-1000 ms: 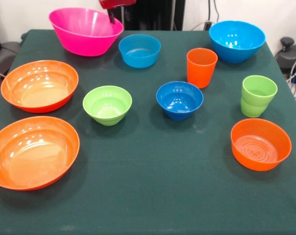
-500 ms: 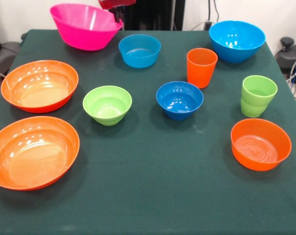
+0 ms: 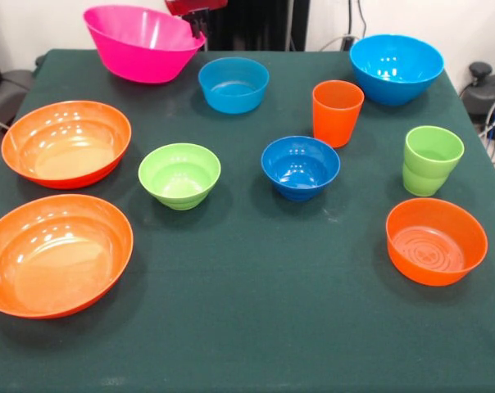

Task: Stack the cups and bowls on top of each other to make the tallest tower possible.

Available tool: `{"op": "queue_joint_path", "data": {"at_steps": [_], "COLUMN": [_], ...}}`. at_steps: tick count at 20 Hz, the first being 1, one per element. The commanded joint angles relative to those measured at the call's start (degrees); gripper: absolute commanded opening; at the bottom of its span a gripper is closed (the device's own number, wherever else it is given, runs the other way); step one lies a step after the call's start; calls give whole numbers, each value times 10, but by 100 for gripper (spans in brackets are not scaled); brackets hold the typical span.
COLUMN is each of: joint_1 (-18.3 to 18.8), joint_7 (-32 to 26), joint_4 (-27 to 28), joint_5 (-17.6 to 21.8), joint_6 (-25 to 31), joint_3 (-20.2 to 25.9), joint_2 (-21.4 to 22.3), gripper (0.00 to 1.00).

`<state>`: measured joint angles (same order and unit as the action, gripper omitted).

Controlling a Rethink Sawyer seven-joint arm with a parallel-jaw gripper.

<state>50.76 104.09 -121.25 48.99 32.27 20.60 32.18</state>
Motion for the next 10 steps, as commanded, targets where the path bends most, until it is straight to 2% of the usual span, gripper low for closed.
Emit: {"op": "queue_joint_path", "data": {"at_steps": [1, 6, 8, 10], "joint_1": [-19, -21, -24, -27], "joint_7": [-6, -5, 5, 11], "joint_4": [58, 58, 56, 52], "joint_5": [22, 21, 30, 23], "joint_6": [-23, -22, -47, -45], "joint_3": [9, 8, 11, 12], "joint_2": [-20, -20, -16, -8], "gripper": [0, 0, 0, 0]}}
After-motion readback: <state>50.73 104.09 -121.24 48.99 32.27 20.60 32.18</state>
